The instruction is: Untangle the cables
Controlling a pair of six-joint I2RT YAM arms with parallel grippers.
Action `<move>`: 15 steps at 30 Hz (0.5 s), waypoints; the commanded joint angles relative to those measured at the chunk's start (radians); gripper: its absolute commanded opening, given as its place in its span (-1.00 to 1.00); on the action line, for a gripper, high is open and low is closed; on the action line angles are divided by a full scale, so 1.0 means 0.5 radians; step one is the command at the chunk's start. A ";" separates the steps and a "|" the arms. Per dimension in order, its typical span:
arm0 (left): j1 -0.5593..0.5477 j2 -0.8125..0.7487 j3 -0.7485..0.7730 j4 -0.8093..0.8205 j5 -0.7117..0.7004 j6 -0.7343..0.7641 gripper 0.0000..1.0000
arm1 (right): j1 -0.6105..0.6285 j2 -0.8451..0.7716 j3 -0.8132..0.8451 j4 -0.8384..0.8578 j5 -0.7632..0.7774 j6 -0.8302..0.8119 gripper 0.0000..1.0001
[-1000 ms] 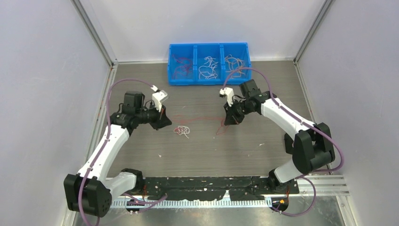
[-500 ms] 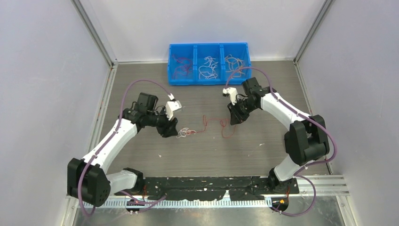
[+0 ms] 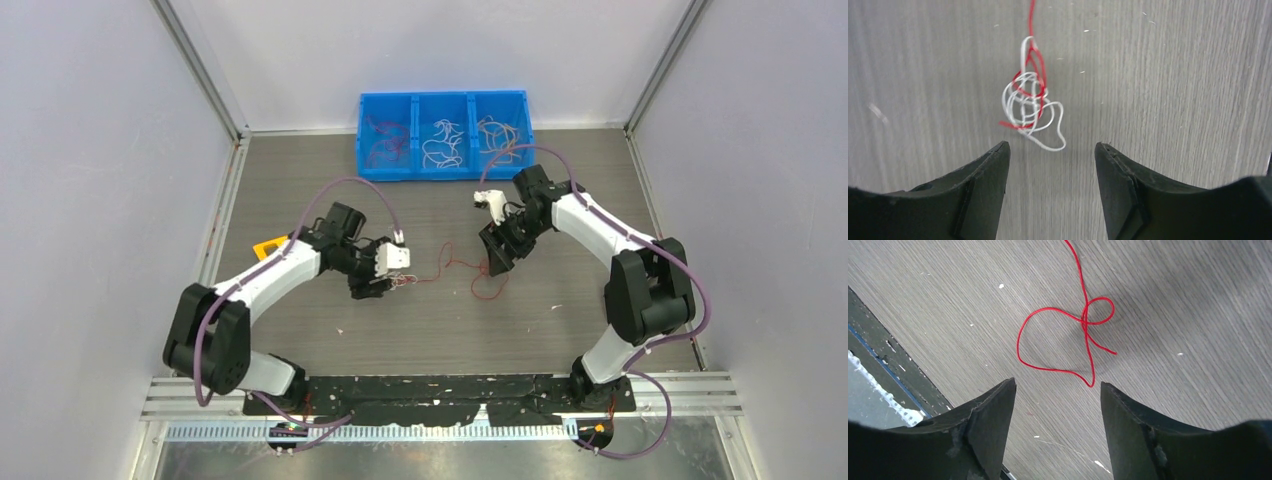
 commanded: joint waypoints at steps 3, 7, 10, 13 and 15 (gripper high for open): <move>-0.212 0.247 0.129 -0.004 -0.326 0.214 0.21 | 0.006 -0.115 0.125 -0.039 -0.105 0.097 0.40; -0.259 0.367 0.122 0.012 -0.478 0.130 0.11 | 0.003 -0.122 0.163 -0.038 -0.112 0.115 0.40; -0.280 0.382 0.051 0.112 -0.548 0.077 0.04 | 0.000 -0.120 0.173 -0.035 -0.111 0.122 0.41; -0.302 0.400 0.045 0.184 -0.604 0.031 -0.15 | -0.002 -0.134 0.182 -0.034 -0.164 0.135 0.40; -0.302 0.407 0.062 0.214 -0.626 -0.016 -0.40 | -0.002 -0.151 0.179 -0.022 -0.259 0.140 0.40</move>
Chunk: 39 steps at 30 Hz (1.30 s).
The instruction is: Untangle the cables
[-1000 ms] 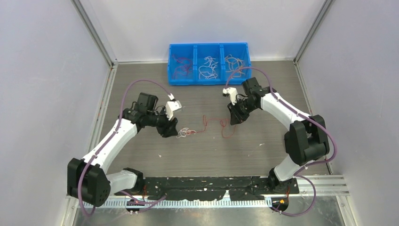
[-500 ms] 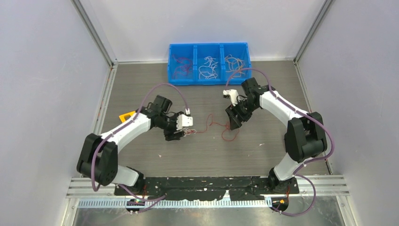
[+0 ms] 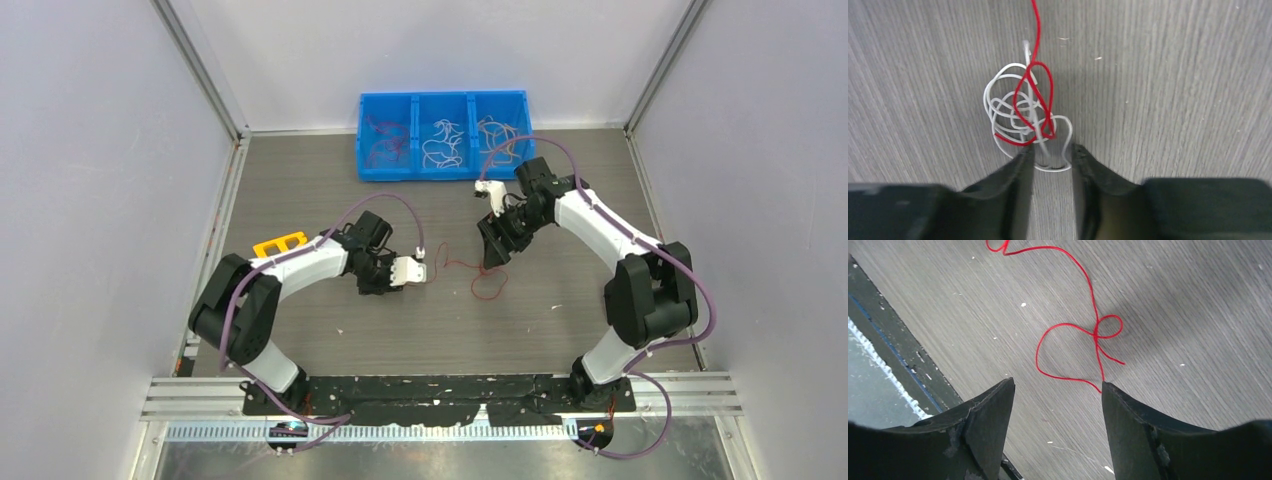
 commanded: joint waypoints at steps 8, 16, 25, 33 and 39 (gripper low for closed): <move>0.058 -0.120 -0.040 0.175 0.085 -0.170 -0.30 | 0.279 -0.108 -0.162 0.717 -0.476 0.239 0.53; 0.441 -0.581 -0.068 0.035 0.706 -0.298 0.22 | 0.604 0.202 -0.030 1.199 -0.462 0.463 0.65; 0.736 -1.032 -0.166 -0.042 0.763 -0.498 0.25 | 0.785 0.631 0.240 1.238 -0.370 0.385 0.56; 0.856 -1.223 -0.235 0.136 0.736 -0.890 0.25 | 0.800 0.862 0.406 0.989 -0.304 0.192 0.31; 0.864 -1.319 -0.317 0.236 0.632 -1.062 0.26 | 0.810 0.870 0.384 0.885 -0.159 0.089 -0.52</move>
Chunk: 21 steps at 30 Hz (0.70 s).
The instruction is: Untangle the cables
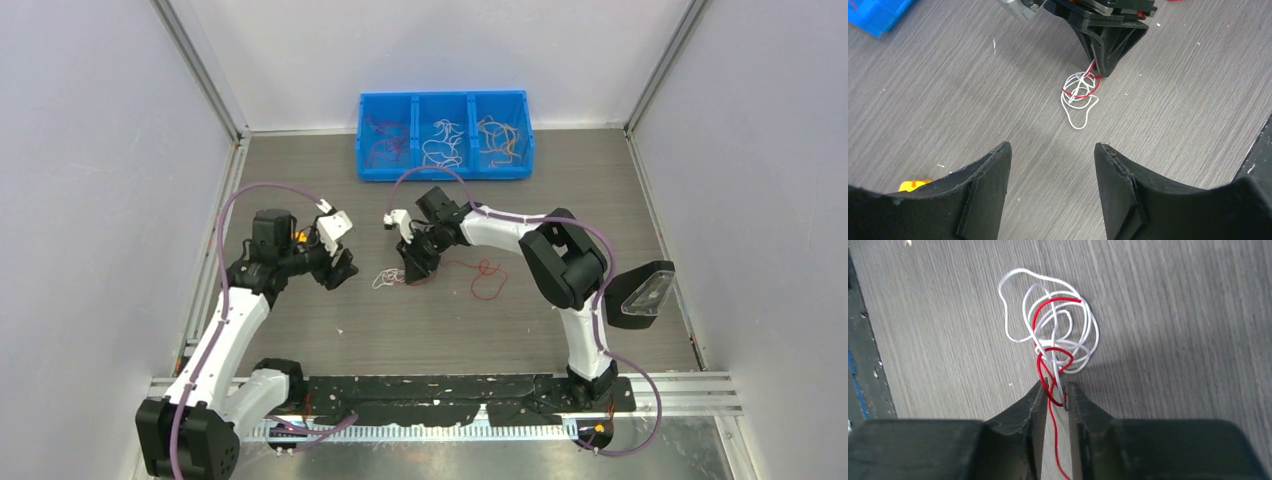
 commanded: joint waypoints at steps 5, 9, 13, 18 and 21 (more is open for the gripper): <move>0.029 -0.078 -0.048 0.195 -0.034 -0.347 0.55 | -0.015 -0.292 0.087 -0.200 0.024 -0.170 -0.89; 0.030 -0.012 -0.019 0.259 0.129 -0.553 0.73 | -0.064 -0.630 0.167 -0.208 -0.126 -0.127 -0.89; 0.028 0.101 0.050 0.340 0.298 -0.747 0.83 | -0.076 -0.850 0.265 -0.332 -0.156 -0.226 -0.89; 0.029 -0.017 0.017 0.632 0.350 -0.571 0.88 | -0.093 -0.973 0.439 -0.479 -0.182 -0.244 -0.89; 0.025 -0.099 0.010 0.810 0.466 -0.548 0.91 | -0.097 -1.021 0.514 -0.505 -0.202 -0.201 -0.89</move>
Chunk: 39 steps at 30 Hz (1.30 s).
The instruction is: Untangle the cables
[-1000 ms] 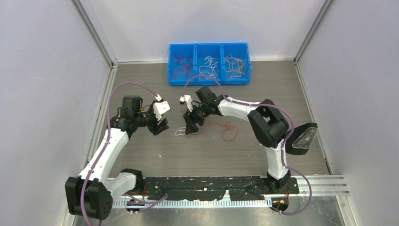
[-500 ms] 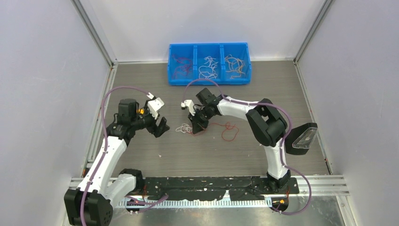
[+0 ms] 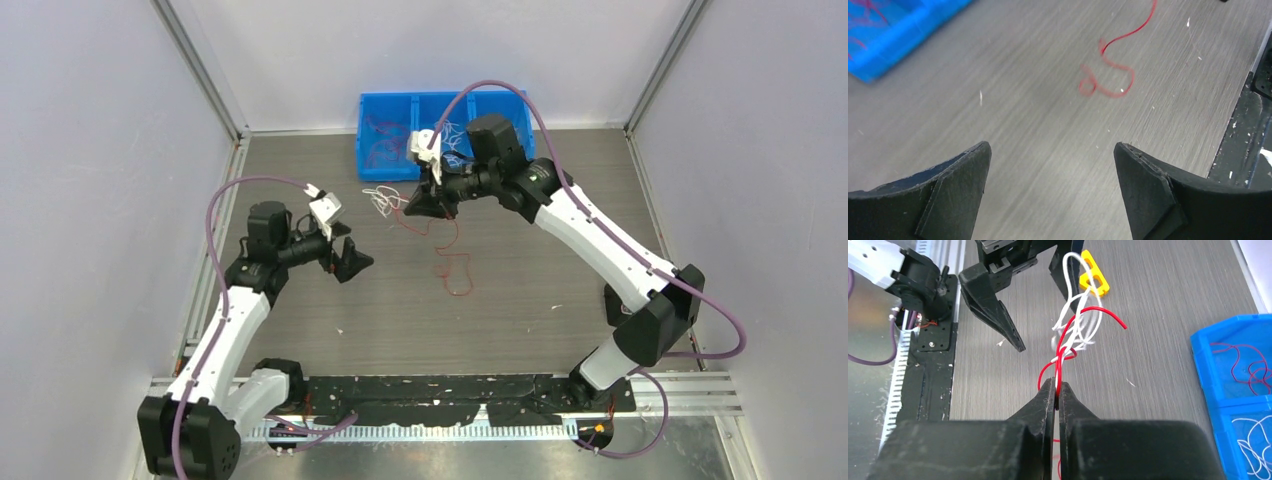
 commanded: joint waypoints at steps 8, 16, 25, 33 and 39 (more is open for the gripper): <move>-0.249 -0.220 0.105 0.497 0.254 0.020 0.88 | -0.007 -0.130 0.158 -0.145 -0.111 0.071 -0.89; -0.292 -0.024 0.175 0.920 0.152 -0.590 0.69 | -0.003 -0.201 0.097 -0.106 -0.157 0.103 -0.89; -0.308 0.096 0.215 1.373 0.252 -1.157 0.52 | -0.004 -0.223 0.071 -0.093 -0.133 0.125 -0.89; -0.308 0.171 0.238 1.400 0.348 -1.256 -0.96 | -0.040 -0.266 0.057 0.029 -0.098 0.270 -0.89; 0.025 0.114 0.216 1.044 0.218 -1.088 -1.00 | -0.400 -0.352 0.018 0.035 -0.099 0.385 -0.89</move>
